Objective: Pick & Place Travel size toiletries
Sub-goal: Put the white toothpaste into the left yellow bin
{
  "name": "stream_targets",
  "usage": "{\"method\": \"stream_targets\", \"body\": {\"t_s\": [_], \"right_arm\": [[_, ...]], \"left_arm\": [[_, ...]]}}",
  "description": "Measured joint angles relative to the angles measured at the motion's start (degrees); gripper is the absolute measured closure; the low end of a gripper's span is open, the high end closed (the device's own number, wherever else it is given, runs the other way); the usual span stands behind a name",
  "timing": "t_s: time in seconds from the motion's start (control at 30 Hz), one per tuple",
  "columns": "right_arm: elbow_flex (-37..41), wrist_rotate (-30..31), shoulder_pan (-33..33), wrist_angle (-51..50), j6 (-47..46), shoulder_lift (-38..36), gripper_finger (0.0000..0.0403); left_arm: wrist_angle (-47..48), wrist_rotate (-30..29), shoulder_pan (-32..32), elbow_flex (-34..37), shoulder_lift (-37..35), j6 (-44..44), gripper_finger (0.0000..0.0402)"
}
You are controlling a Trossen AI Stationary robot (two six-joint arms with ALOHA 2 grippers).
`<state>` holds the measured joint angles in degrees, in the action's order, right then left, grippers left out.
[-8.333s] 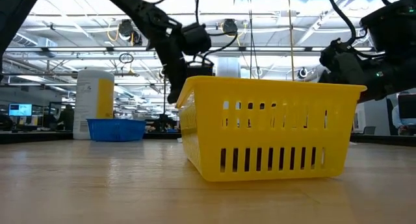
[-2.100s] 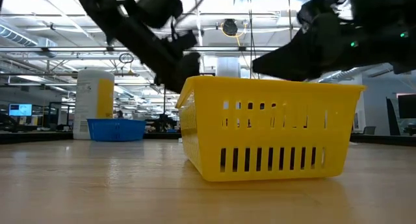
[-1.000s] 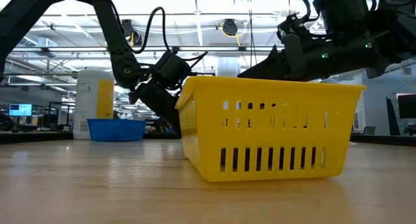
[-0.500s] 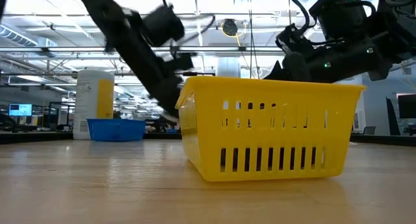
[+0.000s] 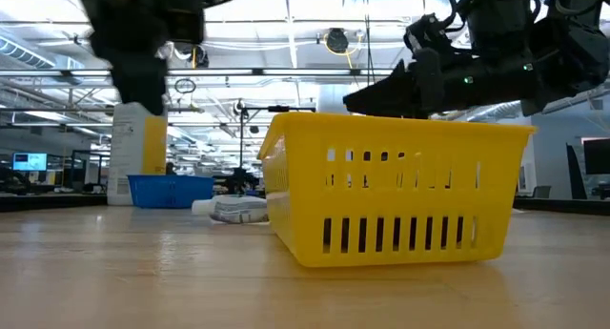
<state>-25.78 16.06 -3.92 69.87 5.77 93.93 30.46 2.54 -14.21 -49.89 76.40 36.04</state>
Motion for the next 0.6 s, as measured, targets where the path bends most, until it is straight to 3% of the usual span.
{"method": "stream_targets", "body": {"t_s": [0.17,0.33,0.5,0.6], "right_arm": [[0.0,-0.54,1.95,3.16,2.59,0.0,0.0147],[0.0,-5.36,3.72,5.3,2.72,0.0,0.0147],[0.0,-5.86,3.97,4.87,2.51,0.0,0.0147],[-0.02,-5.89,3.95,4.32,2.48,0.0,0.0147]], "left_arm": [[0.91,-0.92,-6.05,0.0,-0.35,4.9,0.0383],[-0.73,-10.91,-8.89,0.0,0.18,3.63,0.0399],[-7.75,-20.1,-9.65,-0.02,2.25,-9.2,0.0371],[-15.17,-23.68,-8.06,-0.06,5.2,-18.32,0.0334]]}}
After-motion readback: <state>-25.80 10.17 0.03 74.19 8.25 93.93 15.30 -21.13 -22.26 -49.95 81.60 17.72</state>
